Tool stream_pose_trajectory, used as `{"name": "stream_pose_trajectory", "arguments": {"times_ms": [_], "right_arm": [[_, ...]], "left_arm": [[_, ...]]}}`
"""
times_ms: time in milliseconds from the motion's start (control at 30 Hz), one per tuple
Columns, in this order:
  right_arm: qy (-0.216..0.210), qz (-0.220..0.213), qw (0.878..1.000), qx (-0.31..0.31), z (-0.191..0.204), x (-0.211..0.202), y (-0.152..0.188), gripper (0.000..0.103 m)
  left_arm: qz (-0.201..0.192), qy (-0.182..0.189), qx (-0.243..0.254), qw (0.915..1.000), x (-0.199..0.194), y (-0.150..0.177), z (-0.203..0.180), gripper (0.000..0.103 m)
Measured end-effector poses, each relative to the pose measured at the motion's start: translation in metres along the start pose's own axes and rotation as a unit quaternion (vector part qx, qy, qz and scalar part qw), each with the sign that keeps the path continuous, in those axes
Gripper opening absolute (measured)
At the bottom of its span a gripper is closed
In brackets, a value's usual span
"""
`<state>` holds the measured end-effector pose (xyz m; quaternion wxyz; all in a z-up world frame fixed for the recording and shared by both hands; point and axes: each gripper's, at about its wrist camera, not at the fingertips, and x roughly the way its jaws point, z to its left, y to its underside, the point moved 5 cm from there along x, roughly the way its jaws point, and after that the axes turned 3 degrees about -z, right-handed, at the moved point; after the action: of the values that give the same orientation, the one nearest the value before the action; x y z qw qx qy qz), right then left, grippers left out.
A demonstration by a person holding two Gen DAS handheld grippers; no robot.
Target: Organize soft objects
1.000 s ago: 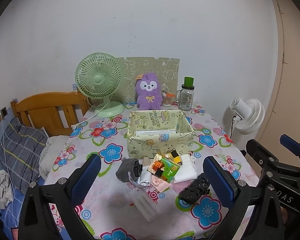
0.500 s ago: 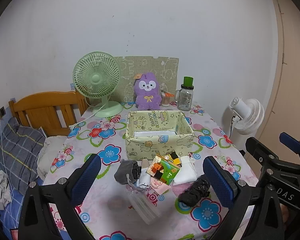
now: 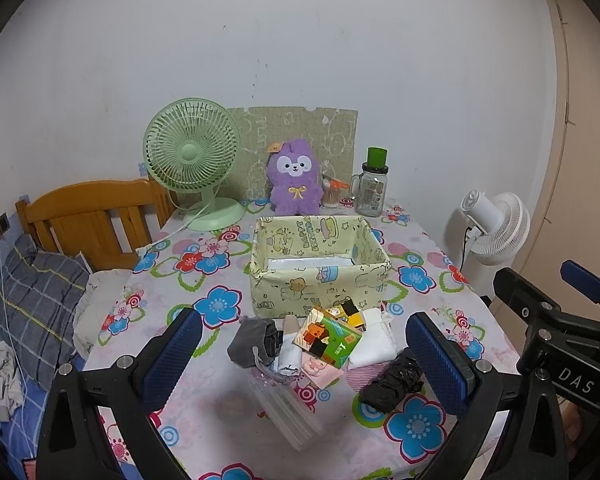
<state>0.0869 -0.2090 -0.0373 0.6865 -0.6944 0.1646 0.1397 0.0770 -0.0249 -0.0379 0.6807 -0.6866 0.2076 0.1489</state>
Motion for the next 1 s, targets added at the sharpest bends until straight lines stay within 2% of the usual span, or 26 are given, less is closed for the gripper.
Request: {"name": "stream_pose_trajectory", "arguments": {"times_ms": [700, 1000], "right_arm": [[-0.006, 0.000, 1.000, -0.013, 0.009, 0.024, 0.015, 0.103], [-0.014, 0.018, 1.000, -0.005, 0.012, 0.043, 0.027, 0.103]], "left_arm": [[0.027, 0.006, -0.014, 0.9995, 0.025, 0.016, 0.009, 0.101], [0.057, 0.003, -0.018, 0.9982, 0.048, 0.030, 0.014, 0.097]]}}
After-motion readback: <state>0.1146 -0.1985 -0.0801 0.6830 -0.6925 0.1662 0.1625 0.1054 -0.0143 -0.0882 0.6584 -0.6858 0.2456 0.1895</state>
